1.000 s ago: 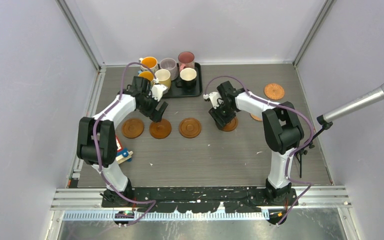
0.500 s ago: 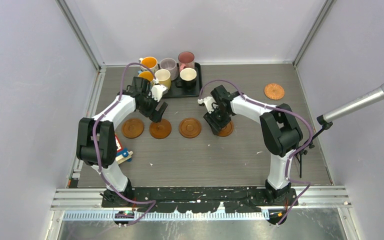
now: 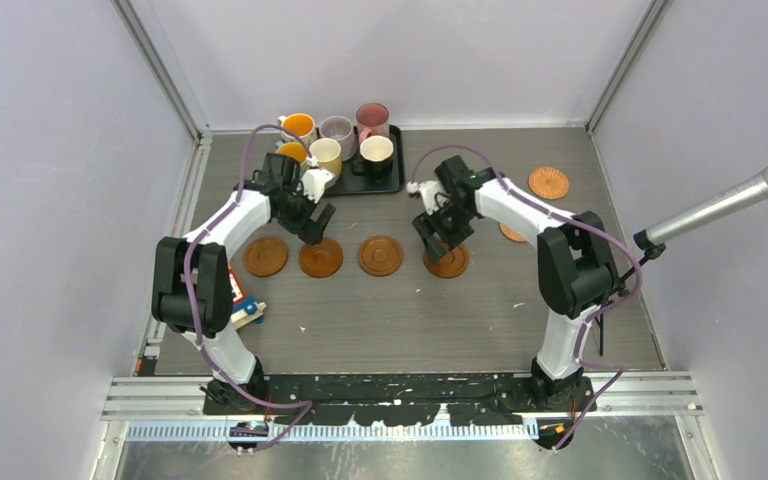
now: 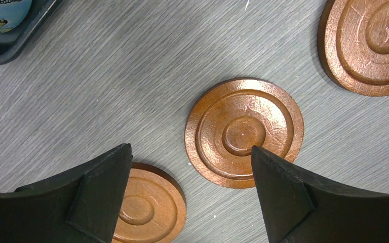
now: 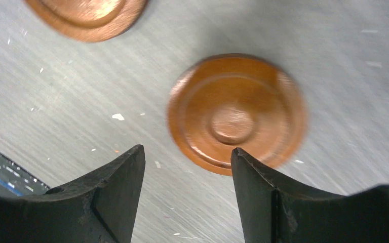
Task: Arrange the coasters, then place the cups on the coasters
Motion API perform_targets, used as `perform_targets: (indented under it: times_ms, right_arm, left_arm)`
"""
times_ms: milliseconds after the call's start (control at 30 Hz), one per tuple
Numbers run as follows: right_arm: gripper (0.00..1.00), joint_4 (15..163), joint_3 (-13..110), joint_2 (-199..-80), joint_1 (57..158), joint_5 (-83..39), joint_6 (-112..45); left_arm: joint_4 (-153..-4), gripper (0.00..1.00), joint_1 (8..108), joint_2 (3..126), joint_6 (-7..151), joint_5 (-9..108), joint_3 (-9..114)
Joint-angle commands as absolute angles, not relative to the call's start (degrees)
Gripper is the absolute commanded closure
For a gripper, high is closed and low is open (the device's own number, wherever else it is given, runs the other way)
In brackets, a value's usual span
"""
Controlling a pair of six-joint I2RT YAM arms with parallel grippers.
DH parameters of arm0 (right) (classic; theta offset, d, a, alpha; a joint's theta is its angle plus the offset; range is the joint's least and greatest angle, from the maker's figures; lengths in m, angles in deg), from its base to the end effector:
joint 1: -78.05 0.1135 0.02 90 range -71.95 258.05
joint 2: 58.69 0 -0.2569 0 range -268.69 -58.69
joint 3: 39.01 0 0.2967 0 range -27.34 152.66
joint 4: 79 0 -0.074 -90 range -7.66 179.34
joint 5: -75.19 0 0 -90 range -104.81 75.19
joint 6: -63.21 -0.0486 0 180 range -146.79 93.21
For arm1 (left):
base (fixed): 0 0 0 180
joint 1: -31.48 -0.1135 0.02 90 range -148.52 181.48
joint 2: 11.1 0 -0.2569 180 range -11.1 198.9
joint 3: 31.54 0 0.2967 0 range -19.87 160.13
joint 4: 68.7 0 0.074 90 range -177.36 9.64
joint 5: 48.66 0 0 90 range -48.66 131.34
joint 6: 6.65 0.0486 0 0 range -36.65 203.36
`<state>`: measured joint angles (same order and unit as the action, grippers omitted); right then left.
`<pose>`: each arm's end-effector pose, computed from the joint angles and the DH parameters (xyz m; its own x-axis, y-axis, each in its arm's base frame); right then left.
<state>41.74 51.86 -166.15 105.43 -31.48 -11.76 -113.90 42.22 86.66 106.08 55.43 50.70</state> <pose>0.3585 0.2013 0.1569 -0.7012 -0.6429 -0.3082 -0.7089 0.6748 0.2052 0.3906 -0.0861 0.1830 -0.6754 0.5095 -0.5331 0.6057 0.7956 -0.0069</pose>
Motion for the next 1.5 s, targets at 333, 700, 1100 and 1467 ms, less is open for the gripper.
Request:
perform_targets:
  times_ms: [333, 700, 1100, 1467]
  right_arm:
    - [0.38, 40.49, 64.67, -171.36, 82.60, -17.57, -10.02]
    - [0.45, 38.44, 66.76, -177.68, 80.65, -18.79, -11.11]
    - [0.48, 37.16, 53.94, -171.22, 80.90, -24.12, -12.43]
    - [0.49, 38.86, 44.64, -164.55, 85.07, -24.44, -12.76]
  left_arm:
    - [-112.98, 0.10, 41.83, 85.60, 105.88, 56.90, 52.87]
    - [-113.07, 0.10, 41.76, 85.99, 106.36, 56.52, 53.46]
    - [-112.93, 0.10, 41.76, 86.92, 107.09, 56.94, 54.12]
    - [-112.67, 0.11, 41.76, 88.22, 106.45, 57.73, 54.71]
